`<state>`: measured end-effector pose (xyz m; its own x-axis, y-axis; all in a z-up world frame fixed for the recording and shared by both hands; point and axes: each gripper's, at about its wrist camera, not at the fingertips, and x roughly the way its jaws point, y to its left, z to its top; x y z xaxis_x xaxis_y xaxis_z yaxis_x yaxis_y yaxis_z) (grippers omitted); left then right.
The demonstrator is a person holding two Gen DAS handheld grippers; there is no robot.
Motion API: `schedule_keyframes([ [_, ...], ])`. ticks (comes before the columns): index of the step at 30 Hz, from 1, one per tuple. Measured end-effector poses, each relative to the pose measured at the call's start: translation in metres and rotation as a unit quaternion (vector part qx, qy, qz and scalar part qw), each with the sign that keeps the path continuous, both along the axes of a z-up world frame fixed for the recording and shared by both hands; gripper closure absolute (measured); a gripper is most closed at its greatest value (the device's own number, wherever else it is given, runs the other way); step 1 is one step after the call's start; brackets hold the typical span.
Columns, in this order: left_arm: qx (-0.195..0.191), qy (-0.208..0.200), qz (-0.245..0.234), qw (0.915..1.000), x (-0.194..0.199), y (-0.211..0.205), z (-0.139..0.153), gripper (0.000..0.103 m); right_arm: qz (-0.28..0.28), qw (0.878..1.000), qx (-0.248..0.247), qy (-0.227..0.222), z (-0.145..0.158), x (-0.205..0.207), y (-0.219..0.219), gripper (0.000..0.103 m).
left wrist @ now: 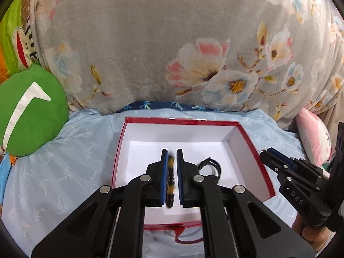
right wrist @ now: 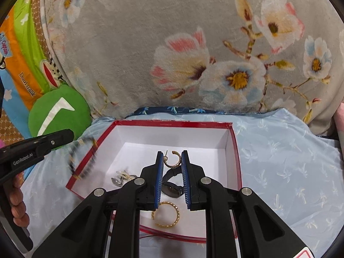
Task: Organize jewelry
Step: 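Carry the bead bracelet and hoop earring into the red box and open both grippers, then withdraw both grippers from the box back over the sheet, then grasp the small gold earring with the right gripper while the left gripper grasps the silver ring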
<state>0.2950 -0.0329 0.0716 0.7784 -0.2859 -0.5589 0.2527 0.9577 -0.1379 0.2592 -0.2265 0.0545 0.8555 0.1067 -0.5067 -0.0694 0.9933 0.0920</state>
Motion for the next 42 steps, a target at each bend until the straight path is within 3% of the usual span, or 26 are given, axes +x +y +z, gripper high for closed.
schedule_keyframes([
  [2, 0.001, 0.015, 0.002, 0.9999, 0.013, -0.002, -0.012, 0.092, 0.001, 1.0, 0.003, 0.011, -0.01, 0.01, -0.001, 0.087],
  [3, 0.001, 0.024, 0.0, 0.9997, 0.018, -0.003, -0.018, 0.079, 0.001, 1.0, 0.004, 0.013, -0.014, 0.014, -0.001, 0.086],
  [4, 0.001, 0.03, -0.002, 0.9996, 0.021, -0.005, -0.022, 0.052, -0.003, 1.0, 0.004, 0.012, -0.018, 0.016, -0.001, 0.078],
  [5, 0.003, 0.033, 0.009, 0.9994, 0.024, -0.005, -0.027, 0.038, -0.009, 1.0, -0.001, 0.012, -0.019, 0.018, -0.001, 0.061],
  [6, 0.002, 0.027, 0.019, 0.9994, 0.023, -0.003, -0.029, 0.026, -0.018, 1.0, -0.006, 0.007, -0.02, 0.016, -0.001, 0.054],
  [8, 0.005, 0.018, 0.032, 0.9993, 0.016, 0.001, -0.028, 0.025, -0.029, 0.999, -0.007, -0.011, -0.017, 0.007, -0.001, 0.045],
  [13, -0.005, 0.018, 0.033, 0.9993, -0.017, 0.024, -0.017, 0.018, -0.022, 1.0, -0.001, -0.021, -0.003, -0.035, -0.002, 0.044],
  [18, -0.004, 0.025, 0.032, 0.9992, -0.081, 0.055, -0.019, 0.017, 0.004, 1.0, 0.008, -0.005, -0.005, -0.099, 0.005, 0.044],
  [24, 0.016, 0.081, 0.036, 0.996, -0.149, 0.079, -0.065, 0.016, 0.027, 0.998, 0.016, 0.059, -0.05, -0.169, 0.022, 0.044],
  [30, 0.014, 0.154, 0.045, 0.987, -0.196, 0.094, -0.125, 0.017, 0.039, 0.992, 0.007, 0.121, -0.101, -0.205, 0.046, 0.046],
  [36, 0.019, 0.179, 0.03, 0.9831, -0.217, 0.087, -0.153, 0.017, 0.05, 0.987, 0.019, 0.148, -0.127, -0.217, 0.06, 0.05],
  [42, 0.022, 0.178, 0.015, 0.9837, -0.222, 0.072, -0.16, 0.017, 0.053, 0.985, 0.026, 0.16, -0.136, -0.216, 0.066, 0.052],
])
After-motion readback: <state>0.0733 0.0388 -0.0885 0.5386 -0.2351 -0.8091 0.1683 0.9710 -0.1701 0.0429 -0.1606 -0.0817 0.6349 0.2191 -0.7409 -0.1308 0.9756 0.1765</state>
